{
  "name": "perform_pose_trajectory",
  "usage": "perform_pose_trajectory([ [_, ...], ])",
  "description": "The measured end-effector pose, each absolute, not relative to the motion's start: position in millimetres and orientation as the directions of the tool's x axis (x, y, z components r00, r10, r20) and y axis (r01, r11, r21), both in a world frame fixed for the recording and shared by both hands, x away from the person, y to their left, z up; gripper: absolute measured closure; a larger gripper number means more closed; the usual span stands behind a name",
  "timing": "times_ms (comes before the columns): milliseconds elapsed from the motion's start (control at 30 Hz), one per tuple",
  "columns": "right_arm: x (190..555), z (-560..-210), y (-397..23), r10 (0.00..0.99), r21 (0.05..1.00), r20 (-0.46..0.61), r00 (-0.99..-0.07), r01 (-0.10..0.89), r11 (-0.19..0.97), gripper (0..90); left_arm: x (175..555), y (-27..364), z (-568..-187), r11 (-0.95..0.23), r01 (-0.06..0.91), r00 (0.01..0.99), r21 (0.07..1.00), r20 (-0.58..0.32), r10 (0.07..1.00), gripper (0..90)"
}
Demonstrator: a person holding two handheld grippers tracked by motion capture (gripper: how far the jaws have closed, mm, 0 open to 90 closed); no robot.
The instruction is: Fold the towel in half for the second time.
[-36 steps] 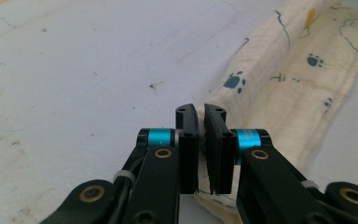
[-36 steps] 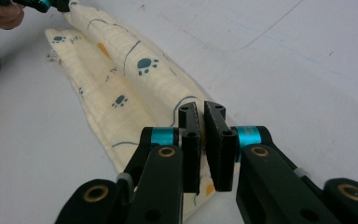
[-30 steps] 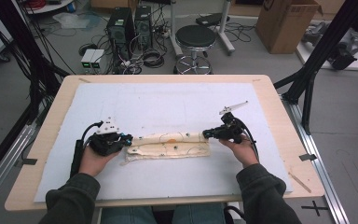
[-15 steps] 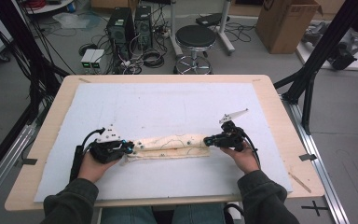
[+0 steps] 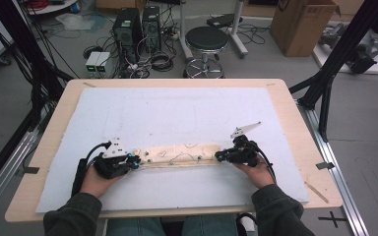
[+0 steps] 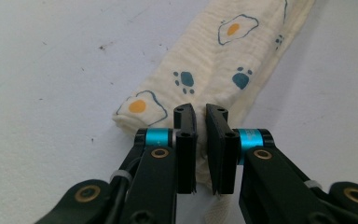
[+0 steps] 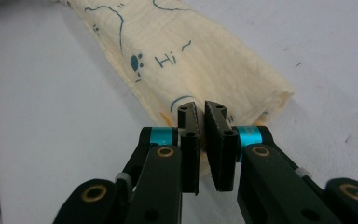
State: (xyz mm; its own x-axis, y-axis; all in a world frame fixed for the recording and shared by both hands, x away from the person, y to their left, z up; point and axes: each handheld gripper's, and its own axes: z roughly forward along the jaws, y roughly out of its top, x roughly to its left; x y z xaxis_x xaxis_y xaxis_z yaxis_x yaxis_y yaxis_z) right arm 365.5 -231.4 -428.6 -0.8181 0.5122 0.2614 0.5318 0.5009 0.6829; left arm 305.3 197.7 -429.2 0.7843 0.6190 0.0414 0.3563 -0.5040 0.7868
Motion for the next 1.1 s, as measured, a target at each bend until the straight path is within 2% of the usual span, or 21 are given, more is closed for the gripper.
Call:
perform_pose_trajectory([
  [133,362.6,-429.2,-232.7,0.513,0.690,0.245,-0.823,0.519,0.504,82.1,304.3,199.3,-430.1,-0.503,0.358,0.785,0.787,0.038,0.618,77.6],
  [267,359.4,-430.3,-235.0,0.504,0.695,0.254,-0.826,0.518,0.499,77.6,302.7,201.1,-427.8,-0.474,0.373,0.783,0.798,0.003,0.621,65.4],
  [400,353.7,-422.5,-235.1,0.479,0.723,0.278,-0.832,0.510,0.466,69.8,300.4,204.7,-412.5,-0.425,0.361,0.790,0.830,-0.030,0.612,55.8],
  [567,351.1,-402.9,-230.6,0.452,0.767,0.273,-0.849,0.476,0.430,60.2,303.2,202.1,-397.0,-0.403,0.336,0.789,0.851,-0.021,0.614,50.4],
  [700,352.6,-398.6,-227.6,0.455,0.766,0.239,-0.858,0.455,0.454,59.0,306.4,198.3,-397.3,-0.393,0.329,0.792,0.859,-0.025,0.610,53.3],
  [833,358.5,-407.5,-223.5,0.469,0.727,0.213,-0.857,0.460,0.510,58.3,313.6,190.4,-407.2,-0.437,0.368,0.780,0.821,-0.016,0.626,71.4],
  [900,360.4,-410.4,-219.7,0.479,0.711,0.191,-0.857,0.457,0.535,59.2,317.4,186.8,-413.5,-0.466,0.395,0.778,0.792,-0.019,0.628,76.4],
  [967,362.0,-413.7,-215.7,0.478,0.694,0.165,-0.863,0.446,0.565,65.5,319.3,183.4,-418.8,-0.505,0.412,0.779,0.758,-0.006,0.627,78.6],
  [1033,362.4,-417.3,-213.0,0.460,0.675,0.159,-0.874,0.436,0.595,76.2,318.8,182.2,-422.6,-0.513,0.417,0.776,0.750,-0.001,0.630,81.1],
  [1100,361.4,-420.6,-211.8,0.454,0.665,0.143,-0.879,0.426,0.614,81.9,319.0,182.7,-425.1,-0.528,0.429,0.773,0.733,0.004,0.634,81.8],
])
